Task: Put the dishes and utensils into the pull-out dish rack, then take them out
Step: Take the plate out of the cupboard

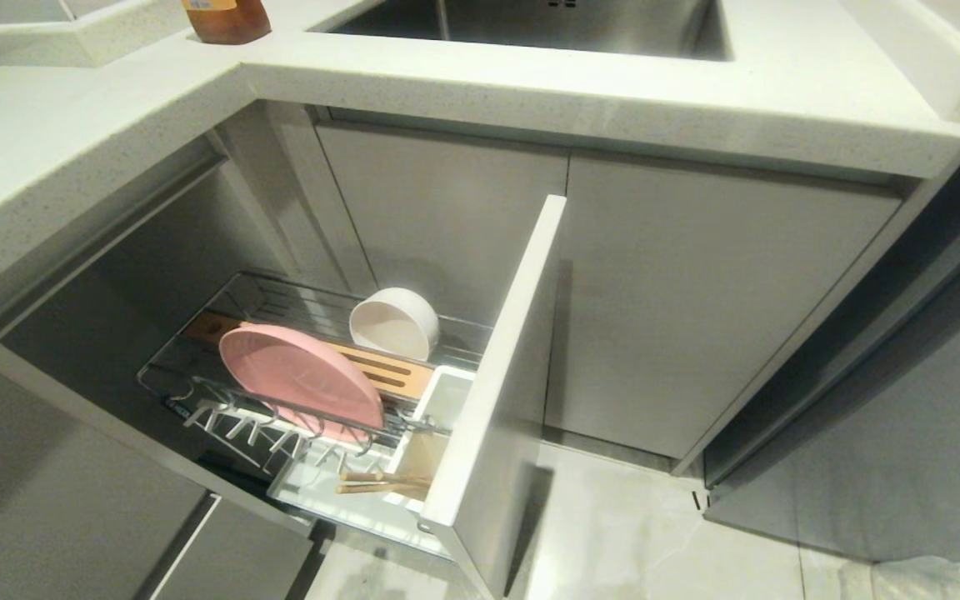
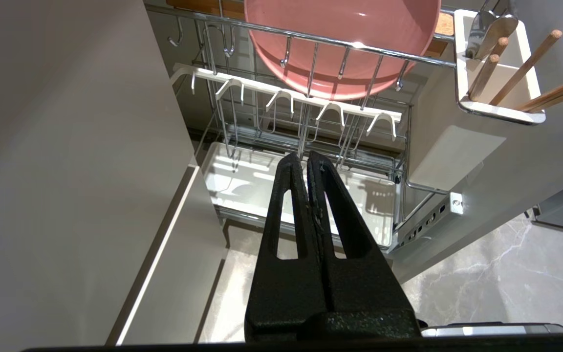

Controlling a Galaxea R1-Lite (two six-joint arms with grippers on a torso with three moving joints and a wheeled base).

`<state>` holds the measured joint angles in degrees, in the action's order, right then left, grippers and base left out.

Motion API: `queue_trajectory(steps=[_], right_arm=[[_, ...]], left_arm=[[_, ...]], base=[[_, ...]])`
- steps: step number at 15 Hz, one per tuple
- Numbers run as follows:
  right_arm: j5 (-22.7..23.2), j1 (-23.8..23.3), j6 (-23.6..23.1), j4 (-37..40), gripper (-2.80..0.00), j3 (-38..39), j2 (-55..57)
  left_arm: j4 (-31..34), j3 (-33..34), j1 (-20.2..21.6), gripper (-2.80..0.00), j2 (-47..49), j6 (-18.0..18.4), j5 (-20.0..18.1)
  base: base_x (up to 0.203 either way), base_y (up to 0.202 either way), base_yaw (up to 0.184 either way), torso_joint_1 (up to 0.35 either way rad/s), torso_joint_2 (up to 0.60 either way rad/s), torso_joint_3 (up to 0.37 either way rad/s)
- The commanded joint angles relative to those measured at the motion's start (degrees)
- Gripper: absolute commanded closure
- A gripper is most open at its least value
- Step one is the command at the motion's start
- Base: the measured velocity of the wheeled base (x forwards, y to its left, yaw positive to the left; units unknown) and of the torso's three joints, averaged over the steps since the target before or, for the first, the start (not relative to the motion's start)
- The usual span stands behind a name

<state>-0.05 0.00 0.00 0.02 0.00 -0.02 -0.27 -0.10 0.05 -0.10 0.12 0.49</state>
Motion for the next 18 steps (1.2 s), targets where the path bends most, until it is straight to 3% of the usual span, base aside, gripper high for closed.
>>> queue_trajectory(steps=[1,8,10,11,14,18], right_arm=[[0.00,0.00,0.00,0.01,0.00,0.00,0.02],[0.03,0.00,0.00,0.04,0.00,0.00,0.02],[0.01,0.00,0.00,0.04,0.00,0.00,0.02],[-0.04,0.00,0.00,-0.02,0.00,0.00,0.02],[-0.04,0.00,0.00,0.06,0.00,0.00,0.02],[-0.03,0.00,0.00,0.06,0.00,0.00,0.02]], left_arm=[[0.00,0.10,0.03,0.00,0.10,0.07,0.04],[0.03,0.10,0.02,0.00,0.10,-1.78,0.30],[-3.01,-0.06,-0.02,0.00,0.10,-3.16,0.48],[-7.61,-0.63,-0.02,0.00,0.10,-4.48,0.41],[-12.59,-9.37,-0.02,0.00,0.10,-6.08,-0.02],[-3.35,-29.71,-0.01,0.00,1.86,-6.47,-4.04]], base=[[0.000,0.000,0.000,0.000,0.00,0.000],[0.000,0.000,0.000,0.000,0.00,0.000],[0.000,0.000,0.000,0.000,0.00,0.000],[0.000,0.000,0.000,0.000,0.00,0.000],[0.000,0.000,0.000,0.000,0.00,0.000],[0.000,0.000,0.000,0.000,0.00,0.000]])
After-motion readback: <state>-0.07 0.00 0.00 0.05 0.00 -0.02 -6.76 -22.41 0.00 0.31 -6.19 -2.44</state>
